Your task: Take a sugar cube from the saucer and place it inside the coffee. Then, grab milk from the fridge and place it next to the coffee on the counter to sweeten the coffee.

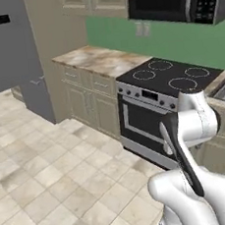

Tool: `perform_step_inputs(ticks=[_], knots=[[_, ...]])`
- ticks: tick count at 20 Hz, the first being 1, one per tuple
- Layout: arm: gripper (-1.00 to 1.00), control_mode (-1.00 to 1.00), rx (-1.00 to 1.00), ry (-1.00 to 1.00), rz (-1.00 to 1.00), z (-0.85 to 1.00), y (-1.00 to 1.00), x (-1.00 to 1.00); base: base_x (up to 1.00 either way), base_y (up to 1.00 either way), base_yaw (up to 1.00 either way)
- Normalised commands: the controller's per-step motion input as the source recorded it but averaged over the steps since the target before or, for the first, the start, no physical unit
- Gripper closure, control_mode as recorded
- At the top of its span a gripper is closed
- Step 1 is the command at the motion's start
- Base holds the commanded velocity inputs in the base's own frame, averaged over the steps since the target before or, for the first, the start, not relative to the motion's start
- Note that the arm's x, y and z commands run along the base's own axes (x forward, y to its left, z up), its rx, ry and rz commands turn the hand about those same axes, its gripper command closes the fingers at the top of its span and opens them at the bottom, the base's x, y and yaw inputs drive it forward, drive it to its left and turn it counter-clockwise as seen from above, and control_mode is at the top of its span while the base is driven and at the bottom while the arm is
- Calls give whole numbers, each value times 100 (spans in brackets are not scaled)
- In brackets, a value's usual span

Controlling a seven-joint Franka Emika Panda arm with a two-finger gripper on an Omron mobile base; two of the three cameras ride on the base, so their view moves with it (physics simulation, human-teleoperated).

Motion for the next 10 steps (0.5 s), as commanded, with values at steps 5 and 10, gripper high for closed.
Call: perform_step_inputs(ticks=[5,10], knots=[[-100,100,0,0,0,0,0,0,100,11,58],[-100,100,0,0,0,0,0,0,100,43,40]])
